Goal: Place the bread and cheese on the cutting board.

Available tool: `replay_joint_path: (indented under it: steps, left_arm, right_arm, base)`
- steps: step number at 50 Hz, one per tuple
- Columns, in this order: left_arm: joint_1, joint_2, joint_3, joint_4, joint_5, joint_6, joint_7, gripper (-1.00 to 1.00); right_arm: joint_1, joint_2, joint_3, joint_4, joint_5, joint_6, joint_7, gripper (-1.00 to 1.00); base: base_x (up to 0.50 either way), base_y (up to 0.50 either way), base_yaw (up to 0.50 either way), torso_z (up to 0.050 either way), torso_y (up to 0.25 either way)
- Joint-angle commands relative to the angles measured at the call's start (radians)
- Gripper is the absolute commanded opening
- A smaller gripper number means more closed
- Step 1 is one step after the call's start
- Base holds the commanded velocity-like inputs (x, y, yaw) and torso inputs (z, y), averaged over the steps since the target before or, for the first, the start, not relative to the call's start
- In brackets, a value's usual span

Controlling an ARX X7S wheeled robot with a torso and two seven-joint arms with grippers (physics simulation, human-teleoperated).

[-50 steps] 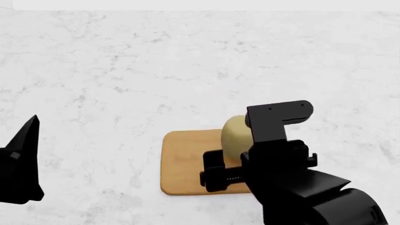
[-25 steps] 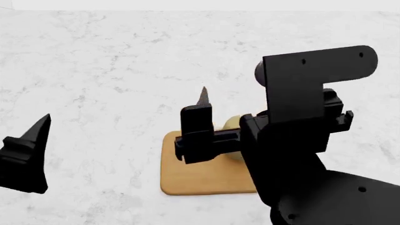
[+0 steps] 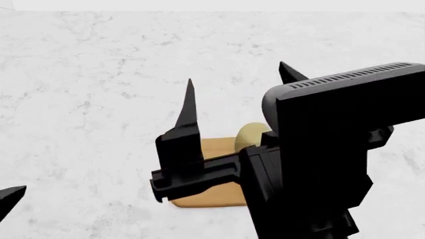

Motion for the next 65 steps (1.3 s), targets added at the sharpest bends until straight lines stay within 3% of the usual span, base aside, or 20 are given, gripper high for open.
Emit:
replay_joint_path:
  steps: [1,7,14,25,34,40,65]
  left_arm:
    - [-0.321,-0.159,0.344,0.034,-0.486,0.006,-0.17,1.0]
    - [-0.385,-0.194,0.378,0.093,-0.491,0.086,-0.073,1.0]
    - [-0.578,-0.243,0.564,0.171,-0.494,0.14,0.029,1.0]
    - [-0.586,-0.245,0.569,0.229,-0.461,0.208,0.105,1.0]
    - [-0.462,-0.143,0.56,0.286,-0.276,0.296,0.231,1.0]
    - [-0.363,-0.125,0.582,0.33,-0.177,0.325,0.276,1.0]
    - [-0.242,-0.102,0.652,0.477,-0.108,0.404,0.259,1.0]
  right_arm:
    - [-0.009,0.011,0.027,-0.036,0.058,-0.007,-0.003,1.0]
    - [-0.023,0.057,0.043,-0.044,0.089,-0.009,0.0,1.0]
    - [-0.053,0.056,0.054,-0.047,0.035,-0.006,-0.034,1.0]
    - [-0.091,0.052,0.052,-0.044,-0.026,-0.005,-0.081,1.0]
    - [-0.119,0.042,0.041,-0.037,-0.075,-0.005,-0.122,1.0]
    - [-0.121,0.047,0.04,-0.034,-0.078,-0.01,-0.124,1.0]
    - [-0.138,0.062,0.037,-0.036,-0.098,-0.03,-0.143,1.0]
  base:
    - [0.0,0.0,0.0,0.0,0.0]
    - [0.0,0.0,0.0,0.0,0.0]
    - [0.0,0.0,0.0,0.0,0.0]
    - [0.0,0.0,0.0,0.0,0.0]
    - [0.0,0.0,0.0,0.0,0.0]
    - [0.0,0.0,0.0,0.0,0.0]
    - [0.0,0.0,0.0,0.0,0.0]
